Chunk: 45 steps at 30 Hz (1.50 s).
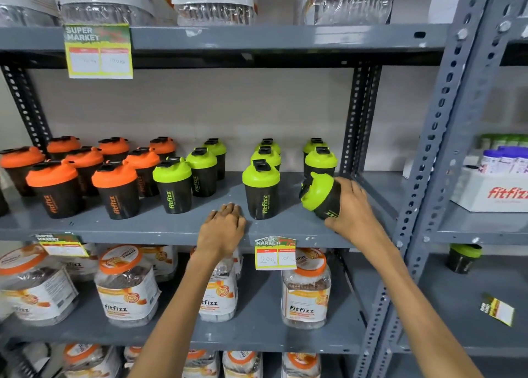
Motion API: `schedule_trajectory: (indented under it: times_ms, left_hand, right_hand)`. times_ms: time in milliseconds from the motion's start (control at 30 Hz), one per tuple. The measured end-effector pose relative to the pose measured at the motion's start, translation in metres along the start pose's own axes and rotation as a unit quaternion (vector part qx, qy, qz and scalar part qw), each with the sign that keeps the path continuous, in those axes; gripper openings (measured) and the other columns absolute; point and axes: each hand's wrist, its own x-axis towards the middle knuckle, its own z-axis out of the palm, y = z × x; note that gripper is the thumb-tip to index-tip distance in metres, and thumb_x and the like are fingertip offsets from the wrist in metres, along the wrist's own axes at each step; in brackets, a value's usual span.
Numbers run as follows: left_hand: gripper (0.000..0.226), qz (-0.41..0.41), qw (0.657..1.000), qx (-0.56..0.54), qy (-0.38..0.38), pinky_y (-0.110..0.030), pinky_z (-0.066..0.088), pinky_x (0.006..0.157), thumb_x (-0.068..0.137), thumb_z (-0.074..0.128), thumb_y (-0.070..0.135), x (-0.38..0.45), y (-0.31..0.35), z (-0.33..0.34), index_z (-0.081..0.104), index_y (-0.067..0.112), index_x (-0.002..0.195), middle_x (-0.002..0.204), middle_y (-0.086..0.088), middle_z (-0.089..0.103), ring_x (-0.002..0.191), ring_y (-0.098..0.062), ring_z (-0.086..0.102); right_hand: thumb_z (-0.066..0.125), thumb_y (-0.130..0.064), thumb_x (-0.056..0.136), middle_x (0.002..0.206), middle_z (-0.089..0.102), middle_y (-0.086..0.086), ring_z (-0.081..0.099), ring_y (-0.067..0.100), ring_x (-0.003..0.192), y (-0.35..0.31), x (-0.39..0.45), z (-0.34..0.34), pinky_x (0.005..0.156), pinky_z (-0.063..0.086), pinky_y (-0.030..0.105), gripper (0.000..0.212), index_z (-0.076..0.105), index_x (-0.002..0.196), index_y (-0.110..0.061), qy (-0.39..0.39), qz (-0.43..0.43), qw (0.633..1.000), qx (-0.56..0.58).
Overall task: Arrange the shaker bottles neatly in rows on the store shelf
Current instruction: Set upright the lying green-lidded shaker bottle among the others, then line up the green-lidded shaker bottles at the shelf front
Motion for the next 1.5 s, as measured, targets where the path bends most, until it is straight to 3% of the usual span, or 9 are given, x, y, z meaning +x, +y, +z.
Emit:
schedule_trajectory:
  times_ms: [200,367,633,733,867,1000,1167,1333,1500]
  left_hand:
    - [0.045,0.007,1.000,0.019,-0.003,-0.040,0.022,0.116,0.102,0.028,0.028,0.001,0.001,0.000,0.045,0.008,0.138,0.150,-0.011,0.045,0.141,-0.024,0.036]
    - [0.047,0.005,1.000,0.027,-0.003,-0.039,0.020,0.118,0.103,0.027,0.029,0.002,0.000,0.002,0.042,0.010,0.143,0.155,-0.010,0.039,0.144,-0.022,0.032]
    - [0.050,-0.005,0.999,0.029,0.041,-0.041,0.015,0.121,0.102,0.027,0.030,0.001,-0.005,0.014,0.040,0.013,0.147,0.156,-0.007,0.038,0.146,-0.019,0.032]
    - [0.052,-0.041,0.984,-0.047,0.166,-0.042,0.014,0.123,0.102,0.035,0.030,-0.008,0.007,0.023,0.033,0.011,0.150,0.157,-0.008,0.036,0.147,-0.020,0.030]
    - [0.064,-0.086,0.923,-0.205,0.315,-0.036,0.017,0.123,0.101,0.040,0.040,-0.026,0.065,0.026,0.021,0.011,0.154,0.162,-0.004,0.023,0.150,-0.017,0.019]
    - [0.092,-0.167,0.892,-0.310,0.285,-0.041,0.017,0.123,0.093,0.050,0.050,-0.007,0.118,0.022,0.000,0.004,0.155,0.165,-0.012,0.004,0.153,-0.024,0.005]
    - [0.117,-0.258,0.871,-0.349,0.232,-0.045,0.015,0.122,0.082,0.070,0.047,0.031,0.133,0.016,-0.008,-0.005,0.151,0.163,-0.024,0.000,0.151,-0.038,0.001]
    - [0.094,-0.289,0.847,-0.377,0.238,-0.052,0.030,0.115,0.080,0.076,0.021,0.043,0.127,0.022,0.016,-0.006,0.147,0.153,-0.028,0.028,0.143,-0.044,0.026]
    - [0.077,-0.259,0.852,-0.392,0.232,-0.053,0.037,0.108,0.080,0.075,0.017,0.040,0.120,0.028,0.028,-0.003,0.139,0.140,-0.025,0.042,0.133,-0.043,0.039]
  right_hand:
    - [0.084,-0.013,0.055,0.116,0.067,0.006,0.064,0.022,0.109,0.012,0.013,0.002,0.097,0.053,0.046,0.079,0.050,0.127,-0.015,0.028,0.070,0.952,0.296]
    - [0.084,-0.028,0.043,0.108,0.073,0.006,0.071,0.023,0.102,0.037,0.035,0.027,0.092,0.056,0.052,0.071,0.058,0.109,-0.017,-0.008,0.119,0.920,0.372]
    - [0.084,-0.039,0.050,0.126,0.066,0.000,0.062,0.020,0.118,0.050,0.027,0.036,0.105,0.048,0.051,0.083,0.051,0.124,-0.021,-0.019,0.092,0.934,0.345]
    - [0.083,-0.036,0.065,0.155,0.039,0.009,0.037,0.025,0.144,0.025,-0.007,0.029,0.118,0.032,0.048,0.107,0.025,0.152,-0.014,0.051,0.114,0.950,0.287]
    - [0.071,-0.014,0.087,0.162,0.023,0.013,0.024,0.028,0.149,-0.010,-0.040,0.042,0.119,0.023,0.035,0.092,0.010,0.155,-0.005,0.167,0.123,0.952,0.225]
    - [0.069,-0.015,0.088,0.162,0.008,0.024,0.009,0.035,0.152,-0.029,-0.025,0.060,0.121,0.015,0.036,0.099,-0.004,0.153,0.004,0.146,0.147,0.953,0.221]
    - [0.073,-0.019,0.084,0.156,0.017,0.035,0.016,0.042,0.148,-0.043,0.001,0.061,0.121,0.023,0.043,0.105,-0.003,0.149,0.013,0.157,0.174,0.951,0.201]
    - [0.076,-0.011,0.080,0.142,0.039,0.032,0.042,0.044,0.133,-0.040,0.011,0.060,0.106,0.040,0.042,0.087,0.021,0.143,0.010,0.175,0.190,0.945,0.201]
    - [0.076,-0.007,0.078,0.135,0.042,0.030,0.044,0.047,0.126,-0.034,0.014,0.059,0.102,0.041,0.045,0.073,0.032,0.134,0.009,0.160,0.190,0.945,0.211]
